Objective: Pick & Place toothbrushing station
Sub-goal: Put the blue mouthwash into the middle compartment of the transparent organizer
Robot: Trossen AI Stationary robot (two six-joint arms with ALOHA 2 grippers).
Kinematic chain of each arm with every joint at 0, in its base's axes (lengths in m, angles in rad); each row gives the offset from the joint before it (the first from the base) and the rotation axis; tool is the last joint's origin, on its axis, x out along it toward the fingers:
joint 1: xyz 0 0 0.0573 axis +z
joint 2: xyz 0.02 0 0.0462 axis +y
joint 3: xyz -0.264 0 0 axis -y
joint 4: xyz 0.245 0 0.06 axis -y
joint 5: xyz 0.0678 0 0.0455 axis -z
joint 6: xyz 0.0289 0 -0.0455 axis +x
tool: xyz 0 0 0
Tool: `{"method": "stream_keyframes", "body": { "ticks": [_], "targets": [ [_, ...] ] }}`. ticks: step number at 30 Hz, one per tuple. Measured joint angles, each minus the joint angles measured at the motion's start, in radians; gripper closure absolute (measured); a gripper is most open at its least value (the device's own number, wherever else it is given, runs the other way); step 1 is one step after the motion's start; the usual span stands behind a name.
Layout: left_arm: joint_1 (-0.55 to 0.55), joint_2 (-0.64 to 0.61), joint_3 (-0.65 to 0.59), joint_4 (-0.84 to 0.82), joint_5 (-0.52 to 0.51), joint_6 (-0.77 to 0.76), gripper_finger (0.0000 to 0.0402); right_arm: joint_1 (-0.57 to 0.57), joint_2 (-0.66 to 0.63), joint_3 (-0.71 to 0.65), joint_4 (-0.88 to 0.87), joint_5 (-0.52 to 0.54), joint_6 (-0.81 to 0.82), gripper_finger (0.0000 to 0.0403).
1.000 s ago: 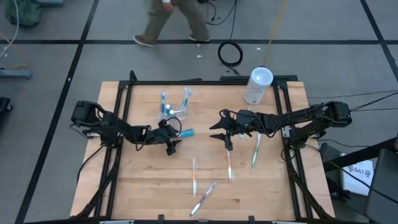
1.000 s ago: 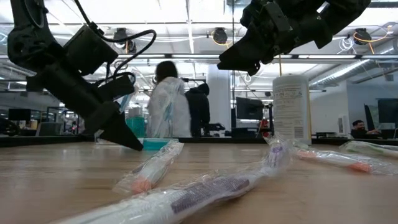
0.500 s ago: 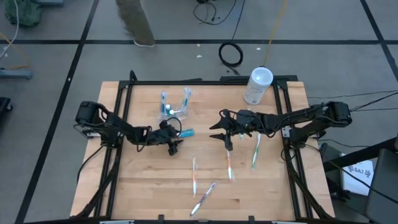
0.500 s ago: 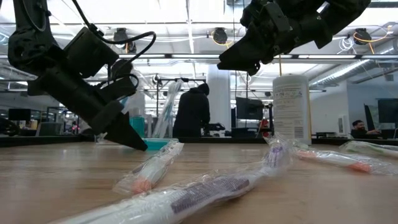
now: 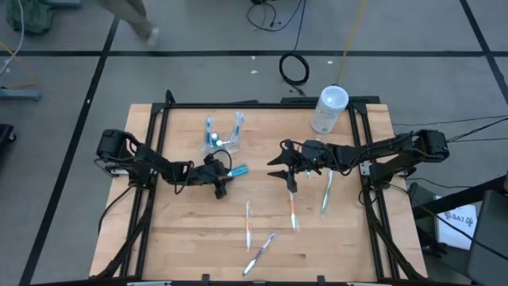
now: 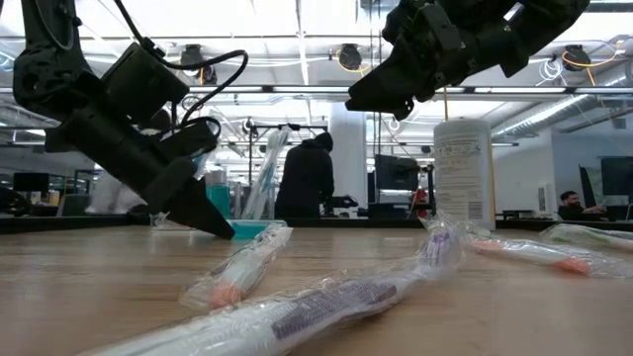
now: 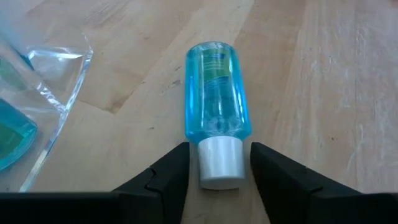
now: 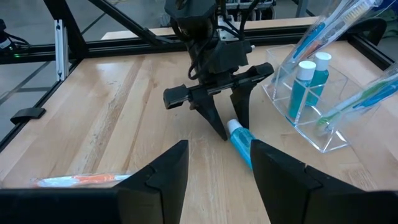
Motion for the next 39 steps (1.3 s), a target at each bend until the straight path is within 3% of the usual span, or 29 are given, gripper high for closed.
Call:
{"method": "stream_keyframes", "body": {
  "ticks": [11, 20, 23, 27, 30, 33, 36, 39],
  "targets": [
    [-0.001, 0.000, 0.000, 0.004, 0.000, 0.042, 0.0315, 0.000, 0.000, 0.000, 0.000, 0.000, 0.000, 0.0236],
    [-0.002, -0.022, 0.012, -0.011, 0.019, 0.073, 0.0284, 0.000, 0.000, 0.000, 0.000, 0.000, 0.000, 0.0236],
    [-0.016, -0.062, 0.050, -0.052, 0.037, 0.123, 0.0294, 0.000, 0.000, 0.000, 0.000, 0.000, 0.000, 0.0236],
    [-0.052, -0.155, 0.142, -0.281, 0.023, 0.258, 0.0315, 0.000, 0.000, 0.000, 0.000, 0.000, 0.000, 0.0236],
    [-0.086, -0.231, 0.254, -0.519, -0.075, 0.390, 0.0315, 0.000, 0.000, 0.000, 0.006, 0.000, -0.003, 0.0236],
    [-0.118, -0.278, 0.388, -0.761, -0.270, 0.597, 0.0306, 0.000, 0.000, 0.000, 0.005, 0.000, -0.012, 0.0236],
    [-0.147, -0.286, 0.529, -0.916, -0.444, 0.854, 0.0289, 0.000, 0.000, 0.000, 0.002, 0.000, -0.018, 0.0236],
    [-0.147, -0.289, 0.646, -1.043, -0.555, 1.104, 0.0289, 0.000, 0.000, 0.000, 0.001, 0.000, -0.019, 0.0236]
  ]
}}
